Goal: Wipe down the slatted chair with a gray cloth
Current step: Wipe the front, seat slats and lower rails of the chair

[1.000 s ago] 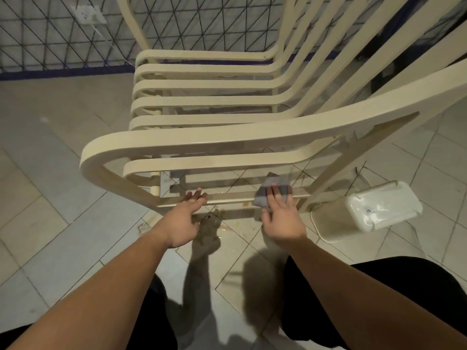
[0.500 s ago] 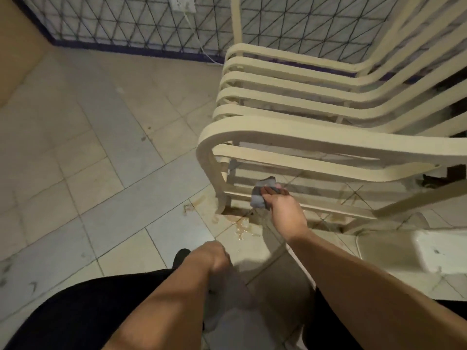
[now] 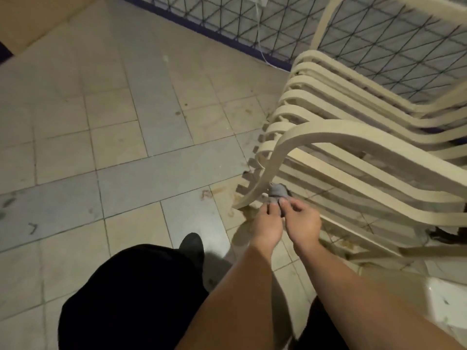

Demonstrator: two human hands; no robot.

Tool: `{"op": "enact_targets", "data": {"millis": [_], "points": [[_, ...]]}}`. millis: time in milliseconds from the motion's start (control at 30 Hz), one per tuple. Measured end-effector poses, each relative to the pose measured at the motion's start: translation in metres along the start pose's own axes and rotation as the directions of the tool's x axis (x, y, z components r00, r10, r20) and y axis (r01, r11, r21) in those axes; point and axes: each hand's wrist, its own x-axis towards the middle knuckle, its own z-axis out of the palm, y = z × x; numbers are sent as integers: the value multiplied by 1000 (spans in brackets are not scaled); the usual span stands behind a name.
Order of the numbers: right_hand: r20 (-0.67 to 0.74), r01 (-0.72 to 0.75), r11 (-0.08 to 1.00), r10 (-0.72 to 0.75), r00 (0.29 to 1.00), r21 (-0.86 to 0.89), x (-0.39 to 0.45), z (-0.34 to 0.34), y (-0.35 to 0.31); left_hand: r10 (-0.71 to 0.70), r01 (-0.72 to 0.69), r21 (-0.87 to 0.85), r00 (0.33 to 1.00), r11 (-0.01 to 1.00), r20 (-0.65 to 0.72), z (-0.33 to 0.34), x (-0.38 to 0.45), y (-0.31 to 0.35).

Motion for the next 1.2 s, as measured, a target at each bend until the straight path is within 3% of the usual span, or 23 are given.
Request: {"op": "enact_targets", "data": {"millis": [100, 200, 300, 333, 400, 467, 567, 633, 800, 867, 967, 1100, 1133, 1200], "points": [[183, -175, 960, 136, 974, 218, 0, -1, 2, 26, -27, -7, 995, 1000, -93, -7, -9, 7], [34, -281, 920, 283, 959, 271, 6, -1, -5, 150, -87, 173, 906, 981, -396, -13, -13, 4], [5, -358, 853, 386, 923, 380, 7, 1, -18, 314, -166, 322, 813, 932, -491, -7, -13, 4], [55, -384, 823, 399, 915, 418, 7, 4, -25, 279, -166, 259, 818, 952, -504, -3, -15, 6], [197, -446, 729, 406, 892, 519, 6, 10, -36, 54, -105, -62, 837, 993, -545, 1, -21, 15], [288, -482, 657, 388, 876, 580, 3, 13, -43, -133, -42, -315, 849, 948, -512, 4, -24, 23], [339, -453, 709, 308, 889, 541, -3, 5, -44, -57, -125, -372, 895, 920, -442, 6, -24, 29], [415, -454, 721, 250, 875, 523, -3, -4, -40, -21, -197, -430, 892, 881, -451, 4, -19, 36], [537, -447, 790, 181, 824, 420, -2, -19, -49, -78, -229, -620, 901, 751, -427, -9, -15, 47], [561, -377, 869, 146, 815, 322, -12, -29, -60, -50, -269, -648, 902, 713, -429, -17, -19, 54], [459, -59, 992, 1, 889, 112, -38, -62, -90, 108, -380, -591, 890, 712, -442, -29, -25, 81], [186, 307, 951, -306, 934, 21, -71, -108, -117, 327, -542, -455, 820, 707, -469, -42, -41, 117], [82, 423, 906, -420, 904, -19, -75, -119, -124, 395, -586, -413, 794, 697, -461, -44, -46, 124], [-93, 634, 754, -653, 751, -171, -77, -145, -142, 545, -672, -336, 736, 659, -402, -48, -60, 141]]}}
